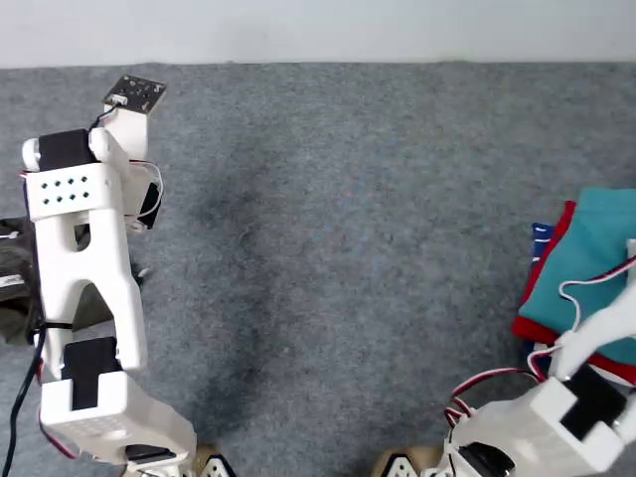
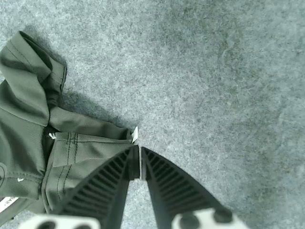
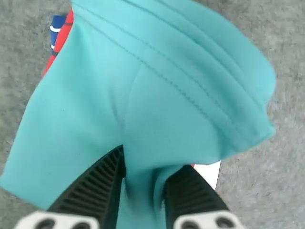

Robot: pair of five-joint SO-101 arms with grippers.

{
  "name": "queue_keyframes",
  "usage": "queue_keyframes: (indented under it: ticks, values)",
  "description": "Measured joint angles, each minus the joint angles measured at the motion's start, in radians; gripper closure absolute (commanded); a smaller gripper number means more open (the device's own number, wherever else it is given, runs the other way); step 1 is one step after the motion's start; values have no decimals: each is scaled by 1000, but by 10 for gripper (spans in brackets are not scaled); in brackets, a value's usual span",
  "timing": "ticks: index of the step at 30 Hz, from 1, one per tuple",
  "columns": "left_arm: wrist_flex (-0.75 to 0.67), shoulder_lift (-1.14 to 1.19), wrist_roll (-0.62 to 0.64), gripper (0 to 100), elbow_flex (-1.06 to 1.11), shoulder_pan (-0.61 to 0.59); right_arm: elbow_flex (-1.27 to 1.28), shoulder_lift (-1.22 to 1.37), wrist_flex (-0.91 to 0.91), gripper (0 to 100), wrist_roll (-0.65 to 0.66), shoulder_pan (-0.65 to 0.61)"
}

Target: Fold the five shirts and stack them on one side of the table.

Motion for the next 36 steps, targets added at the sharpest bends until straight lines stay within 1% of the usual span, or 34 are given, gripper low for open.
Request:
queue_keyframes:
  ticks: [2,3,9,11,12,15,16,17,18,21,26,29,32,36]
  values:
    - [0,0,0,985,0,0,0,0,-5,730,0,9]
    - [0,0,0,985,0,0,0,0,-5,708,0,17]
    - [0,-14,0,985,26,0,0,-23,-5,705,0,48]
    - [0,-46,0,985,64,0,0,-61,-5,742,0,48]
    - [0,-66,0,985,87,0,0,-81,-5,789,-8,48]
    - [0,-132,0,985,157,0,0,-117,-5,995,-34,46]
    - [0,-157,0,985,176,0,0,-121,-2,989,-40,40]
    - [0,-180,0,985,195,0,0,-121,14,950,-43,32]
    - [0,-204,0,985,210,0,0,-121,35,943,-46,20]
    - [0,-278,0,985,244,0,0,-121,143,991,-52,-15]
    - [0,-377,0,985,311,0,0,-121,350,990,-52,-129]
    - [0,-407,0,985,347,-17,0,-121,400,990,-52,-169]
    - [2,-416,0,983,354,-71,23,-121,402,990,-52,-189]
    - [2,-416,-9,983,354,-184,81,-141,402,990,-54,-193]
